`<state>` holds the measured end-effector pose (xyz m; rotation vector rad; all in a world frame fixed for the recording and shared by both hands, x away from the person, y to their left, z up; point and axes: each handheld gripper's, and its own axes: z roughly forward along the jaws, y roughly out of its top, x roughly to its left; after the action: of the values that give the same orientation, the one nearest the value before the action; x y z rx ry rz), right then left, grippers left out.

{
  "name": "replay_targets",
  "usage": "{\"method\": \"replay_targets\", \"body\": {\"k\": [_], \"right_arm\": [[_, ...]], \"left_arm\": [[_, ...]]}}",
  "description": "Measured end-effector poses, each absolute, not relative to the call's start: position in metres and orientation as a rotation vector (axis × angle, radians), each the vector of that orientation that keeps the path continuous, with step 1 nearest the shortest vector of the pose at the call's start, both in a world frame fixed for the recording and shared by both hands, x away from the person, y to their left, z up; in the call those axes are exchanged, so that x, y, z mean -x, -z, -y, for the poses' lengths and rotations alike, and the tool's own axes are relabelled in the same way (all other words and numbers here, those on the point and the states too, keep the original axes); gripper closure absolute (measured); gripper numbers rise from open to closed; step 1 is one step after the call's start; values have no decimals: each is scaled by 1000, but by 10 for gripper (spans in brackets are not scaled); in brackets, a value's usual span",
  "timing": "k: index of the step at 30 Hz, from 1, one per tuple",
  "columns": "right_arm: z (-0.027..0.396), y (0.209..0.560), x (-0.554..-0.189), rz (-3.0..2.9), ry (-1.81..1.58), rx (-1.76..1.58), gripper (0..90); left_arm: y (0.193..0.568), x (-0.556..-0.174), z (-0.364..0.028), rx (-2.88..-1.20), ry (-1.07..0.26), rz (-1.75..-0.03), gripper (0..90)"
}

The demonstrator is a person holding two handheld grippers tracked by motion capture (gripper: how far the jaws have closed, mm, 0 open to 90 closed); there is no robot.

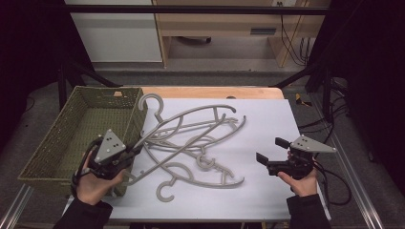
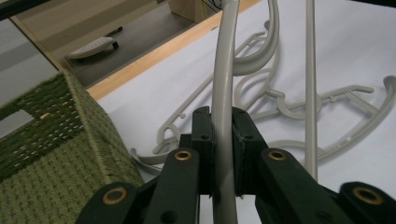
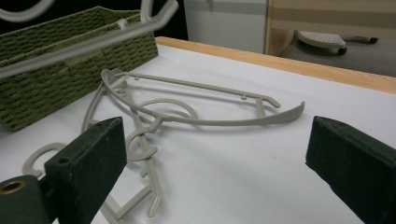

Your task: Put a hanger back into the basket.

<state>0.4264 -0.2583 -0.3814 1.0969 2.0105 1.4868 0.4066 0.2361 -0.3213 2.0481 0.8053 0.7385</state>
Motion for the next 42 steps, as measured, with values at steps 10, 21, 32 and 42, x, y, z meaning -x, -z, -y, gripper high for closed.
{"method": "replay_targets", "body": {"k": [10,21,32,42], "right_arm": [[259,383,-427,-1998,-1462,-1107,37],[257,384,-428,-2001,-1458,-1112,37],[254,386,-429,-2015,-1455,-1115,38],[253,386,-429,-2016,-1451,-1113,38]], "left_arm": [[295,-425,-271,-1981,-754,-869,816],[287,-450,-319,-1953,-798,-946,816],[290,-463,-370,-1908,-851,-1032,816],[308,-465,-413,-1888,-883,-1130,816]]}}
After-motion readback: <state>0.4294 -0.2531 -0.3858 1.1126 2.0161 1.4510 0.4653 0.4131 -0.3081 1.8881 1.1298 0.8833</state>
